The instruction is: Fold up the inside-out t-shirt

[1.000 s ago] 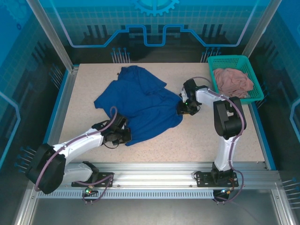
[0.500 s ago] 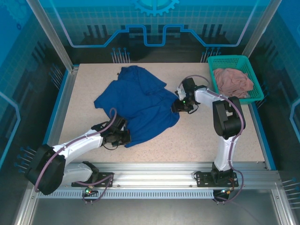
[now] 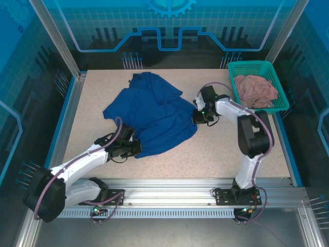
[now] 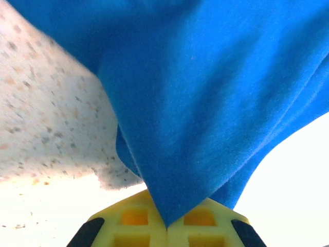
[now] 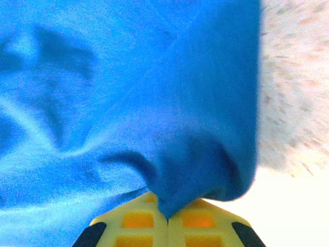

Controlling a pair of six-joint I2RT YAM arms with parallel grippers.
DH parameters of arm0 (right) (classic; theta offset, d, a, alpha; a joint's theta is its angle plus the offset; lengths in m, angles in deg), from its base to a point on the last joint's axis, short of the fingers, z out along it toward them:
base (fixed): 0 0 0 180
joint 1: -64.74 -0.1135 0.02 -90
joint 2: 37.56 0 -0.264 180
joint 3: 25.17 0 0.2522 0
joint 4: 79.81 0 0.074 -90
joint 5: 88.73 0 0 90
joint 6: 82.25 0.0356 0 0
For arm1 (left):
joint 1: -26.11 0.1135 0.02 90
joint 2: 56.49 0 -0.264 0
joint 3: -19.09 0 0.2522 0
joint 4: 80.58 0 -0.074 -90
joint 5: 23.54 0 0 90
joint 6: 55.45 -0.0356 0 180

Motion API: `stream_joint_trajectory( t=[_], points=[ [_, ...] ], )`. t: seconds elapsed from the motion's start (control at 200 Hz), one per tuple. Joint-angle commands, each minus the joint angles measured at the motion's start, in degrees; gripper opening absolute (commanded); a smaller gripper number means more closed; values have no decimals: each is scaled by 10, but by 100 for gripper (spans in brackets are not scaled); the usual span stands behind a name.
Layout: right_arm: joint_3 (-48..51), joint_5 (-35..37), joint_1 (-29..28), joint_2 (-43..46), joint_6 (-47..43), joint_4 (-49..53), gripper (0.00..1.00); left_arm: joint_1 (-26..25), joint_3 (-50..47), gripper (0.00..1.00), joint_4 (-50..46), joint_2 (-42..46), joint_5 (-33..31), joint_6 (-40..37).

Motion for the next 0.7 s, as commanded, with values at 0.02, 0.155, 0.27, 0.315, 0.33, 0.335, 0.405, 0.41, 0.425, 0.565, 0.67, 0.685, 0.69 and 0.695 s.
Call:
stream_joint_trajectory(
  t=[0.02,0.155,0.27,0.315,0.33,0.335,0.405,0.41,0.425,0.565,0.67,0.685,0.69,0.695],
  points=[
    [19,-31,25,185,56,-70,0,25,85,0,5,72,-82,-17],
    [-41,-2,27,295,97,-99,0,28,225,0,53,118,-183,-79],
    [-123,64,21,366,87,-65,0,29,340,0,94,131,-178,-127],
    [-160,76,16,383,76,-42,0,28,376,0,108,133,-167,-139],
    [-175,79,14,387,74,-33,0,28,384,0,110,133,-164,-142],
    [-178,80,14,389,73,-31,0,28,392,0,110,133,-164,-143],
    [-236,88,3,404,59,2,0,27,447,0,108,128,-156,-159],
    [-241,88,3,405,58,5,0,26,450,0,107,127,-156,-160],
    [-252,89,1,408,55,12,0,26,464,0,103,125,-156,-165],
    [-324,108,-13,439,36,47,0,27,585,0,52,92,-166,-212],
    [-344,131,-13,449,23,57,0,27,657,0,4,38,-198,-250],
    [-343,135,-13,448,21,56,0,28,664,0,-1,29,-202,-253],
    [-343,136,-13,448,20,56,0,28,667,0,-3,26,-203,-254],
    [-343,137,-13,448,19,56,0,28,670,0,-4,23,-204,-255]
  ],
)
